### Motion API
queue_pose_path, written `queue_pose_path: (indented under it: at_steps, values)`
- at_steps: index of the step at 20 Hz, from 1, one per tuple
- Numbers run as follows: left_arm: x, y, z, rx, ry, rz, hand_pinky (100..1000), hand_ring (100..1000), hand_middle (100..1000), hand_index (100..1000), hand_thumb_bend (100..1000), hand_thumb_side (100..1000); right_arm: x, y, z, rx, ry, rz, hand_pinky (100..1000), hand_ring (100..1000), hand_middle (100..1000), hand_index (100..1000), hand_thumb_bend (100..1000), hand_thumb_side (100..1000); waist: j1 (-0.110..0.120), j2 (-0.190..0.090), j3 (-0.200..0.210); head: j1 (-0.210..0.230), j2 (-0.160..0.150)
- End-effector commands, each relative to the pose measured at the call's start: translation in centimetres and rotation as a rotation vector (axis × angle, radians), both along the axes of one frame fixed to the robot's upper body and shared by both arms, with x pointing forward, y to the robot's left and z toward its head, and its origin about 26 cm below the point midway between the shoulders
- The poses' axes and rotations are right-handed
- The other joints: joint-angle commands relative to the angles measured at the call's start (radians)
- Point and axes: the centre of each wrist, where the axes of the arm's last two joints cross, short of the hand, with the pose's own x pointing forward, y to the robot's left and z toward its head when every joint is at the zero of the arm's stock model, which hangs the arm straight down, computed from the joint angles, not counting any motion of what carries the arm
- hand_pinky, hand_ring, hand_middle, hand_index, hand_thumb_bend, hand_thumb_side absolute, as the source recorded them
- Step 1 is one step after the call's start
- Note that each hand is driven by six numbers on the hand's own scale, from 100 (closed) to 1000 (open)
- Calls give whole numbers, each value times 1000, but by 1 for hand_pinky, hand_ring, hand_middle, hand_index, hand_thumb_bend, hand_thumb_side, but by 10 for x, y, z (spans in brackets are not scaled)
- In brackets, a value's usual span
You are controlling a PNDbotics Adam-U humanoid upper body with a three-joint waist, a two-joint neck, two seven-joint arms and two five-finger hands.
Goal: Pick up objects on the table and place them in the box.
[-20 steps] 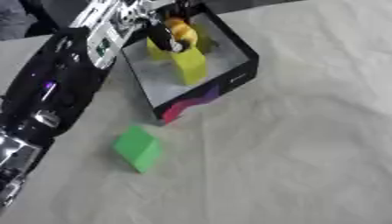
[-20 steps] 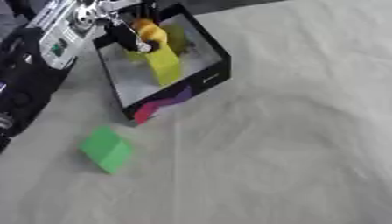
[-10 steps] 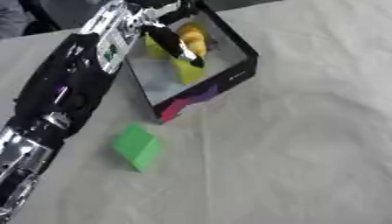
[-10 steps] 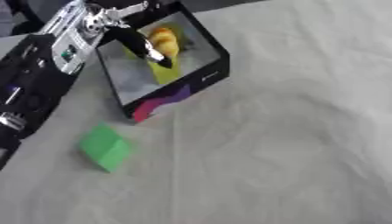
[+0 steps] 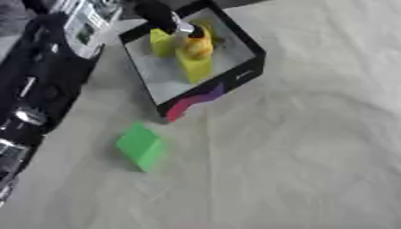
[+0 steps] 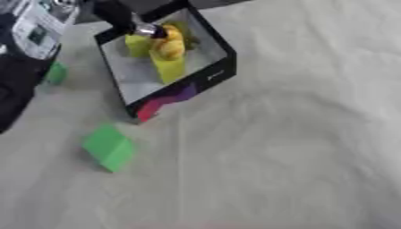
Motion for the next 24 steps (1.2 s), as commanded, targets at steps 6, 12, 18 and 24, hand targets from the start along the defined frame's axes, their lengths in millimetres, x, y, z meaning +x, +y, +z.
queue_pose_path:
  at_steps: [6,12,18,24]
  values:
    - [-86,70,40,-3,-35,-78,793,751,754,825,605,522,-6,-7,14,-49,-34,-41,805,708,682,833,100,640,9,-24,12,5,1]
    - [-131,88,29,17,-13,-73,795,755,756,828,619,520,-7,-7,14,-51,-38,-46,805,708,682,833,100,642,4,-16,15,43,2]
    - [-132,111,17,-12,40,57,830,780,772,840,653,523,-8,-10,12,-51,-38,-66,805,707,682,834,100,646,-10,-2,32,80,4]
    - [-101,132,8,-123,131,260,851,794,763,822,678,508,-10,-15,12,-64,-53,-86,806,708,682,834,100,643,-40,16,45,81,7]
